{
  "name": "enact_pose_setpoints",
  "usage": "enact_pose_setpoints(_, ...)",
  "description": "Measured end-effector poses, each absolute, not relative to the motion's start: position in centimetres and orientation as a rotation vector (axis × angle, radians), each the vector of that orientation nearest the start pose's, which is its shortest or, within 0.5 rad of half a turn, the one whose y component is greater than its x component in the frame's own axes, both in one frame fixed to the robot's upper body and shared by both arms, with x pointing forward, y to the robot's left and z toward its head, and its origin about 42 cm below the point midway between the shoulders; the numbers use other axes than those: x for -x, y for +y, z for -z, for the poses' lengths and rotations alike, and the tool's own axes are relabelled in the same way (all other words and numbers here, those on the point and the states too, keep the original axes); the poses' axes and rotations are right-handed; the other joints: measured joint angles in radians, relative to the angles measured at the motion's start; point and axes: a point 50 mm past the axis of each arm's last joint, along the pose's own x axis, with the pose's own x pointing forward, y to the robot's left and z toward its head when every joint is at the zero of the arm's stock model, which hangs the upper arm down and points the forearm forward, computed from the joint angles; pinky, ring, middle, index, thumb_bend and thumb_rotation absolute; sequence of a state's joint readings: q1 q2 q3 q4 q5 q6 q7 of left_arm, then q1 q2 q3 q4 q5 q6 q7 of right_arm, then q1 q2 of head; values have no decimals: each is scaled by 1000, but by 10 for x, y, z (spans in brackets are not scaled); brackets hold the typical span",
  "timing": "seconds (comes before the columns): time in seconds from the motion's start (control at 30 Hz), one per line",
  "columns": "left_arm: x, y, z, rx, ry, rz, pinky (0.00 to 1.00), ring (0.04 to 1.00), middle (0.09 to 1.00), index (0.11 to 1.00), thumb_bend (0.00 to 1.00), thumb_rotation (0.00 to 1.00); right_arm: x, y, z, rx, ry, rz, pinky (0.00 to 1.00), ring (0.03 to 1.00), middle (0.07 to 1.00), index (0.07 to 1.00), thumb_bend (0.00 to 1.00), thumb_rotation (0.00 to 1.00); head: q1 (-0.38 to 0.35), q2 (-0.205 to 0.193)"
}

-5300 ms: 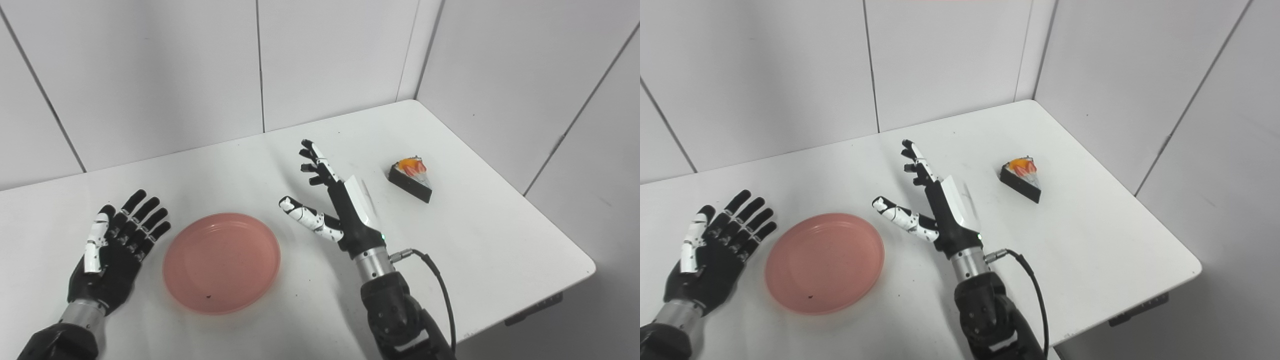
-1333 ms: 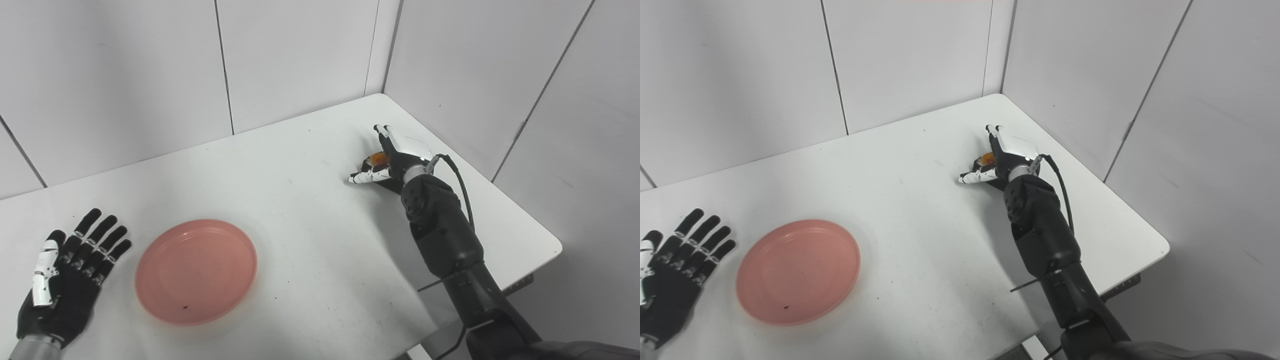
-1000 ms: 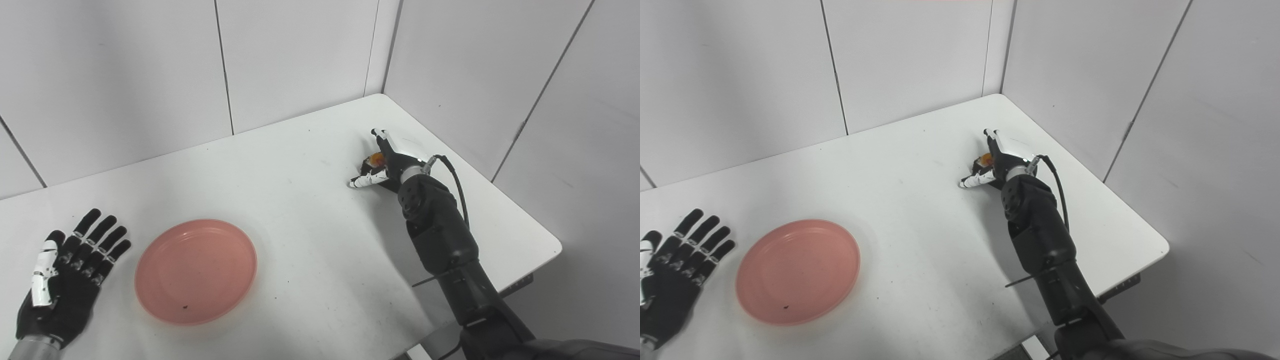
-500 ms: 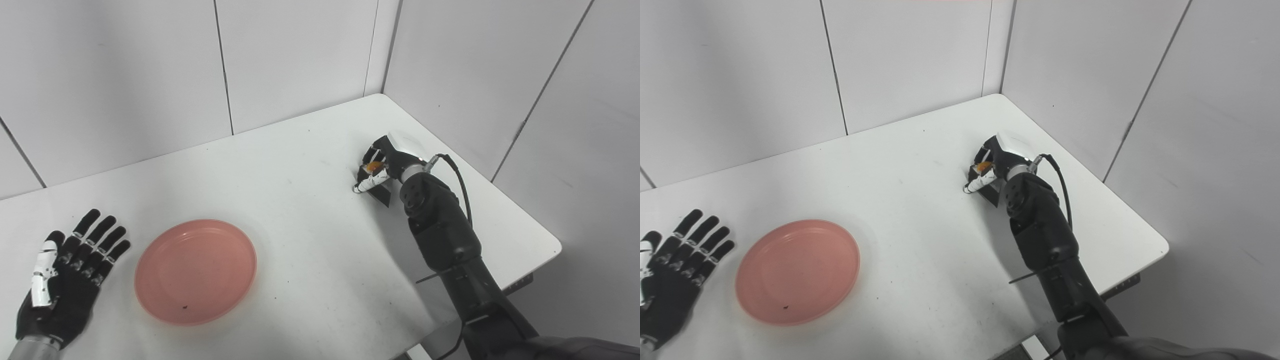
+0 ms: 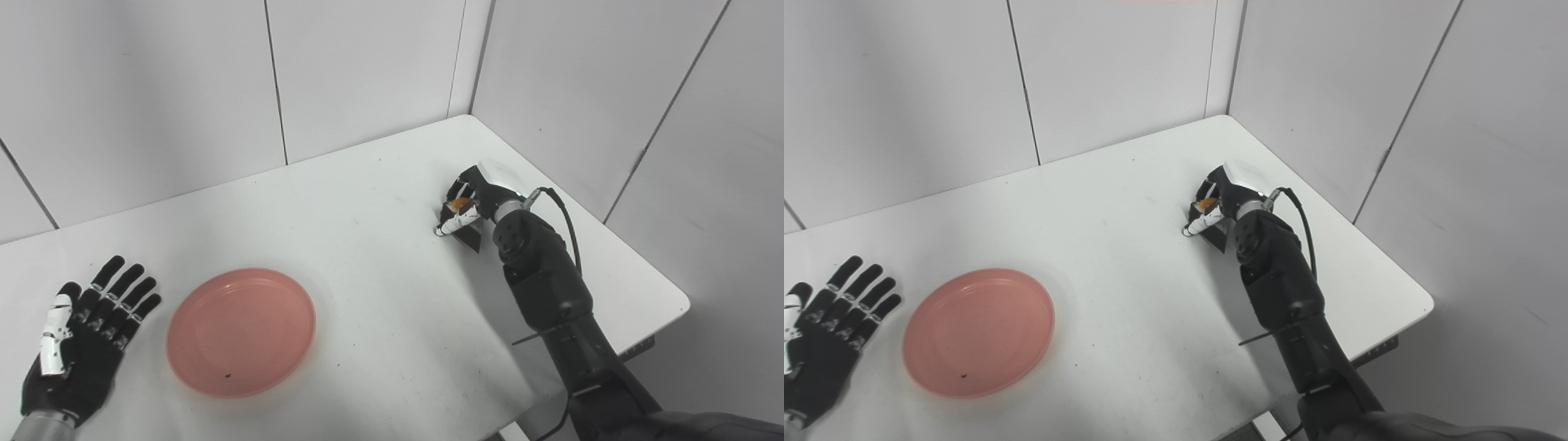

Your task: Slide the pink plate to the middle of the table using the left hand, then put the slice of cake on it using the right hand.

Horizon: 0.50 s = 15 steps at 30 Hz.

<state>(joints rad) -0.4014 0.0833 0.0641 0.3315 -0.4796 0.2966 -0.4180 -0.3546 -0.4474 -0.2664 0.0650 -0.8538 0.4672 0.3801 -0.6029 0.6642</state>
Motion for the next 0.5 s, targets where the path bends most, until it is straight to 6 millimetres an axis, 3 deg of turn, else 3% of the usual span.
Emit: enact_pose_setpoints(0.5, -404, 185, -132, 431, 153, 496, 873, 881, 889, 873, 423, 1000, -356, -364, -306, 1083, 139, 302, 328, 398, 472, 489, 509, 125, 71, -11)
